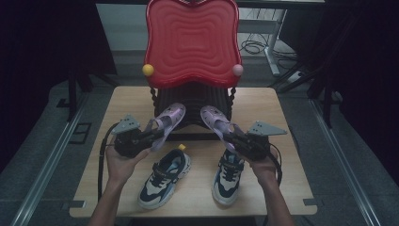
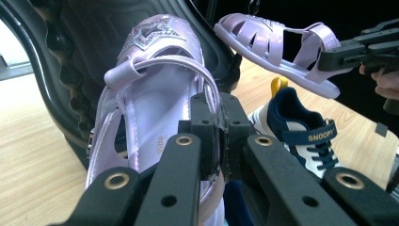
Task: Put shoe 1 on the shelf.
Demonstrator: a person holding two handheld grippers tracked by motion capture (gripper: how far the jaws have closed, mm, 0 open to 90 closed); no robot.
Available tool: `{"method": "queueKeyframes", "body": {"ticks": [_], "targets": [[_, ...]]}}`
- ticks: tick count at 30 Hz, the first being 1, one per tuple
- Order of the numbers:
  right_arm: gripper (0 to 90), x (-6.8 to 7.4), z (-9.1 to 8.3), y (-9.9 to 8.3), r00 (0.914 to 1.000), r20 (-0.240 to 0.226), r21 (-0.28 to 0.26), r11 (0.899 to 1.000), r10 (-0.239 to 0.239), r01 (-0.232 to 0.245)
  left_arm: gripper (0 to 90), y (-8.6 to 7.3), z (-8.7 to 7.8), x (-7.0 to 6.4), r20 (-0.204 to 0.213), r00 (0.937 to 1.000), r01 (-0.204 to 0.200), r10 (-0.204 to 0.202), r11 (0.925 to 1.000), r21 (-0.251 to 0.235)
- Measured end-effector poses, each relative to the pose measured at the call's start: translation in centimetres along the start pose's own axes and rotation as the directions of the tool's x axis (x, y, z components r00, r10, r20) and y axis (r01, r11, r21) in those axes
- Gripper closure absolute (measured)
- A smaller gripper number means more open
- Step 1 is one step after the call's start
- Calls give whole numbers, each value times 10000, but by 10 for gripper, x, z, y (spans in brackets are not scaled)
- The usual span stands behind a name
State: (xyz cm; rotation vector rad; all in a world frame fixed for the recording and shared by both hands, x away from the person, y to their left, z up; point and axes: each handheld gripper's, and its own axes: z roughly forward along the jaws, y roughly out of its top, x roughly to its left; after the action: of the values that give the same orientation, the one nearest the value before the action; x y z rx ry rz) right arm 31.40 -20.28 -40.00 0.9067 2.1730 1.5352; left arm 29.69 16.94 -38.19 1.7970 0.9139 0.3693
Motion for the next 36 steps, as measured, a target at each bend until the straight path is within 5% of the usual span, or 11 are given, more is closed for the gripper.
{"method": "queueKeyframes", "body": {"ticks": [36], "targets": [[862,-7,37,19,9989,345,-443,9986,305,-289,867,17,34,14,-560,9982,177,-210,9982,-576]]}}
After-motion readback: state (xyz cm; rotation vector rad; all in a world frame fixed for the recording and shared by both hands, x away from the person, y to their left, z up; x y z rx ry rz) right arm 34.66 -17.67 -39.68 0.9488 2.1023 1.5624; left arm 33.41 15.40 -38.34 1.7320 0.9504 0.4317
